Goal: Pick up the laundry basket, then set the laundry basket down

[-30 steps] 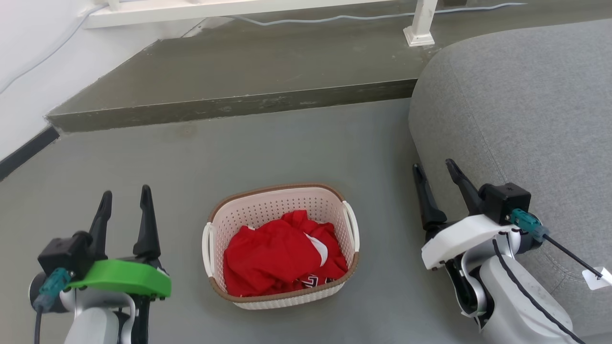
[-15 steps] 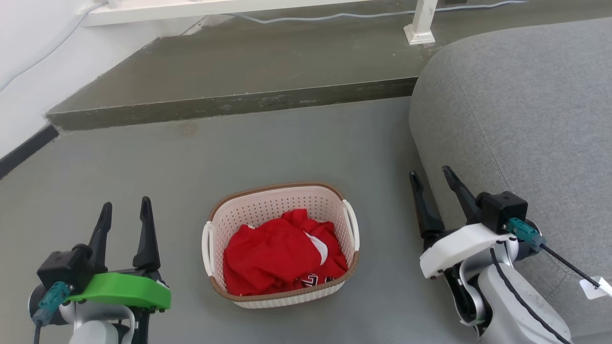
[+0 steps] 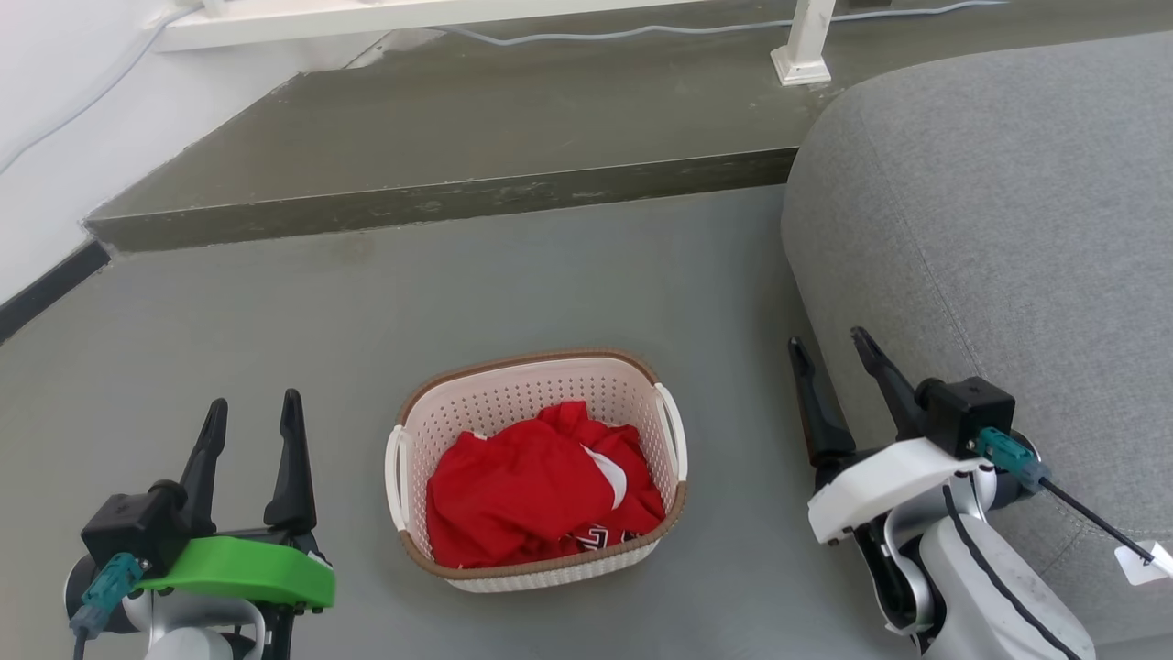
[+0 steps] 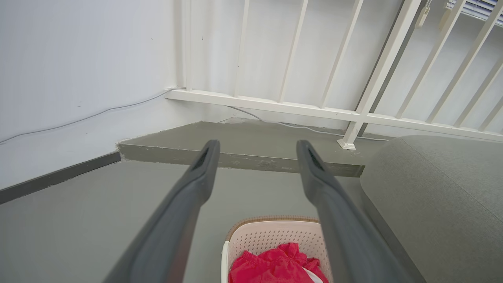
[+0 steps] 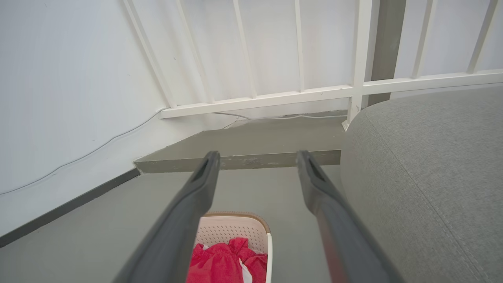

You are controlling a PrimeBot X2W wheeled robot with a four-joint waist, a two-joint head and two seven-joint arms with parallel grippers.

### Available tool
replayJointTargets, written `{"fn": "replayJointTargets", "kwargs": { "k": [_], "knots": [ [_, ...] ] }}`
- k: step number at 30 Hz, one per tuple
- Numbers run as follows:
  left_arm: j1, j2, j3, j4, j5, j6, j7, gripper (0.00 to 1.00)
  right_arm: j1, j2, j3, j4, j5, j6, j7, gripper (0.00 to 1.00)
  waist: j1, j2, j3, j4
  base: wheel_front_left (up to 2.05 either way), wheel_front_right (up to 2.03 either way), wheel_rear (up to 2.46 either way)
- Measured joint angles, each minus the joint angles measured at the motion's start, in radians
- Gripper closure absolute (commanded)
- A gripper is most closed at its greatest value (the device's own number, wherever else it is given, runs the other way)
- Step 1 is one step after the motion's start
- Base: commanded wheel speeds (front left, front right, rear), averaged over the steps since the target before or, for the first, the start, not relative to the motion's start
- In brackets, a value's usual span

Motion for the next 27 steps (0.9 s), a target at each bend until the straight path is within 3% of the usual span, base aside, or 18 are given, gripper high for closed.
{"fn": "replayJointTargets", "kwargs": {
  "k": [22,23,27],
  "knots": [
    [0.012,-0.016,0.03,-0.003,0.008,-0.019,0.0,0.0,0.03,0.022,-0.031,0.0,-0.026,0.027,0.0,0.0,0.0,0.0,-0.009,0.001,0.0,0.0,0.0],
    [0.012,-0.016,0.03,-0.002,0.008,-0.019,0.0,1.0,0.03,0.023,-0.032,0.0,-0.028,0.027,0.0,1.0,0.0,0.0,-0.009,0.002,0.0,0.0,0.0],
    [0.022,-0.026,0.023,0.042,0.008,-0.019,0.005,1.0,0.059,0.027,-0.026,0.037,-0.029,0.027,0.001,1.0,0.0,0.0,-0.009,0.002,0.0,0.0,0.0]
  ]
}}
